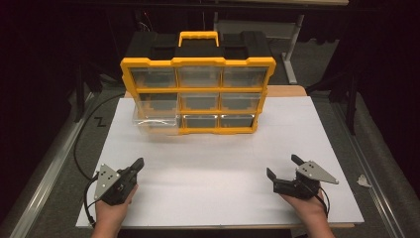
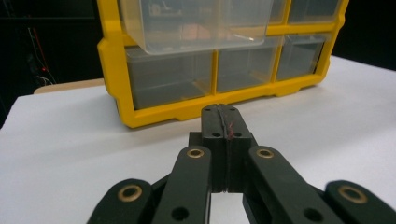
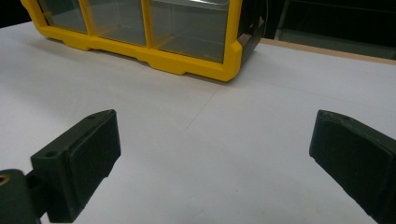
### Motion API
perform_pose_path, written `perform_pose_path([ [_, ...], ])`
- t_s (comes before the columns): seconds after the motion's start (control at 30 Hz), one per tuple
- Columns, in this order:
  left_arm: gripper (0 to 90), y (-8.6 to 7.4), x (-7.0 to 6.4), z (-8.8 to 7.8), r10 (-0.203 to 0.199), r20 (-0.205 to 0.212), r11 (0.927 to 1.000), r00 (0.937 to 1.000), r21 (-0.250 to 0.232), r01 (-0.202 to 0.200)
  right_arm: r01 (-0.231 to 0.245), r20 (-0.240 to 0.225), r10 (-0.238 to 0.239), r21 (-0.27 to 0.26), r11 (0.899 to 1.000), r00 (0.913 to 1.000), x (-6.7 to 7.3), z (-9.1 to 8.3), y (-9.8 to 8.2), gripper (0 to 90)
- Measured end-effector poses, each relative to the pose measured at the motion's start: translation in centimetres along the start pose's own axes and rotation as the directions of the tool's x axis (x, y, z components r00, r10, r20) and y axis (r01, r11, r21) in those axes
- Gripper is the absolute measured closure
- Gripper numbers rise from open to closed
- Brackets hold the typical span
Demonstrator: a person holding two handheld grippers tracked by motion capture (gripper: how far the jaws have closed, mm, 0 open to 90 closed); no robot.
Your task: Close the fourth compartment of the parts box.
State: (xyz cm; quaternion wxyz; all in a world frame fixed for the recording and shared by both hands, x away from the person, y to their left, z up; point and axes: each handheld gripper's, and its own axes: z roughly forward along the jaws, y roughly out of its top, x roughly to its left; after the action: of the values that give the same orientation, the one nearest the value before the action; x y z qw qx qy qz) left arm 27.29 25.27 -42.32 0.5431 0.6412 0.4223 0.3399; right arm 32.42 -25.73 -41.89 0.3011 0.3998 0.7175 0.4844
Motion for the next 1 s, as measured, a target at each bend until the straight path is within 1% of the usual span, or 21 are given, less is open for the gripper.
perform_pose_path([
  [0.03, 89.6, 0.1, 0.1, -0.1, -0.006, -0.008, 0.9999, 1.0000, -0.012, 0.006, 0.000, 0.002, 0.000, -0.002, 1.000, 1.0000, 0.0, 0.0, 0.0, 3.4],
  [0.1, 89.7, 0.1, 0.0, -0.2, 0.000, -0.028, 0.9999, 0.9996, -0.010, 0.000, 0.000, 0.003, 0.000, -0.003, 1.000, 1.0000, 0.0, -0.1, 0.0, 3.4],
  [0.13, 89.7, 0.1, 0.0, -0.2, 0.005, -0.032, 0.9999, 0.9995, -0.010, -0.005, 0.001, 0.003, -0.001, -0.004, 1.000, 1.0000, 0.0, -0.1, 0.0, 3.4],
  [0.27, 89.8, 0.3, -0.1, -0.3, 0.001, -0.030, 0.9999, 0.9995, -0.012, -0.001, 0.001, 0.006, -0.001, -0.002, 1.000, 1.0000, 0.0, -0.1, 0.0, 3.4],
  [0.37, 89.8, 0.4, -0.2, -0.3, 0.007, -0.029, 0.9998, 0.9995, -0.017, -0.007, 0.002, 0.004, -0.002, -0.004, 1.000, 1.0000, 0.0, -0.1, 0.0, 3.4],
  [0.4, 89.8, 0.5, -0.3, -0.3, -0.003, -0.026, 0.9998, 0.9997, -0.020, 0.002, 0.002, 0.003, -0.002, -0.004, 1.000, 1.0000, 0.0, -0.1, 0.0, 3.4],
  [0.43, 89.8, 0.7, -0.5, -0.1, -0.002, -0.011, 0.9999, 0.9999, -0.010, 0.002, 0.005, 0.001, -0.005, -0.007, 1.000, 1.0000, 0.0, -0.1, 0.0, 3.3],
  [0.57, 89.8, 1.0, -0.7, 0.3, 0.011, -0.012, 0.9999, 0.9999, 0.004, -0.011, 0.011, 0.001, -0.011, -0.006, 1.000, 0.9999, 0.0, -0.1, 0.0, 3.3],
  [0.6, 89.8, 1.4, -0.7, 0.6, -0.015, -0.007, 0.9998, 0.9999, 0.014, 0.015, 0.007, 0.003, -0.007, -0.004, 1.000, 1.0000, -0.1, -0.1, 0.0, 3.3],
  [0.63, 89.8, 1.4, -0.7, 0.6, -0.015, -0.007, 0.9998, 0.9999, 0.014, 0.015, 0.007, 0.003, -0.007, -0.004, 1.000, 1.0000, -0.1, -0.1, 0.0, 3.3],
  [0.67, 89.8, 1.9, -0.7, 0.9, -0.035, 0.000, 0.9989, 0.9994, 0.031, 0.035, 0.004, 0.004, -0.004, -0.005, 1.000, 1.0000, -0.2, -0.1, 0.0, 3.3],
  [0.77, 89.8, 2.2, -0.6, 1.2, -0.044, -0.007, 0.9986, 0.9990, 0.027, 0.045, 0.003, 0.003, -0.003, -0.008, 1.000, 1.0000, -0.2, -0.2, 0.0, 3.3],
  [0.87, 89.8, 2.7, -0.5, 1.8, -0.069, -0.013, 0.9973, 0.9975, 0.025, 0.069, 0.007, 0.004, -0.007, -0.010, 1.000, 1.0000, -0.3, -0.3, 0.0, 3.3],
  [0.93, 89.9, 3.2, -0.5, 2.4, -0.070, -0.019, 0.9973, 0.9974, 0.020, 0.070, 0.002, 0.004, -0.002, -0.009, 1.000, 1.0000, -0.4, -0.3, -0.1, 3.4],
  [0.97, 90.0, 3.2, -0.5, 2.4, -0.070, -0.019, 0.9973, 0.9974, 0.020, 0.070, 0.002, 0.004, -0.002, -0.009, 1.000, 1.0000, -0.4, -0.3, -0.1, 3.4],
  [1.0, 89.9, 3.6, -0.5, 2.8, -0.058, -0.030, 0.9978, 0.9979, 0.030, 0.059, 0.004, 0.004, -0.004, -0.007, 1.000, 1.0000, -0.4, -0.2, -0.1, 3.4],
])
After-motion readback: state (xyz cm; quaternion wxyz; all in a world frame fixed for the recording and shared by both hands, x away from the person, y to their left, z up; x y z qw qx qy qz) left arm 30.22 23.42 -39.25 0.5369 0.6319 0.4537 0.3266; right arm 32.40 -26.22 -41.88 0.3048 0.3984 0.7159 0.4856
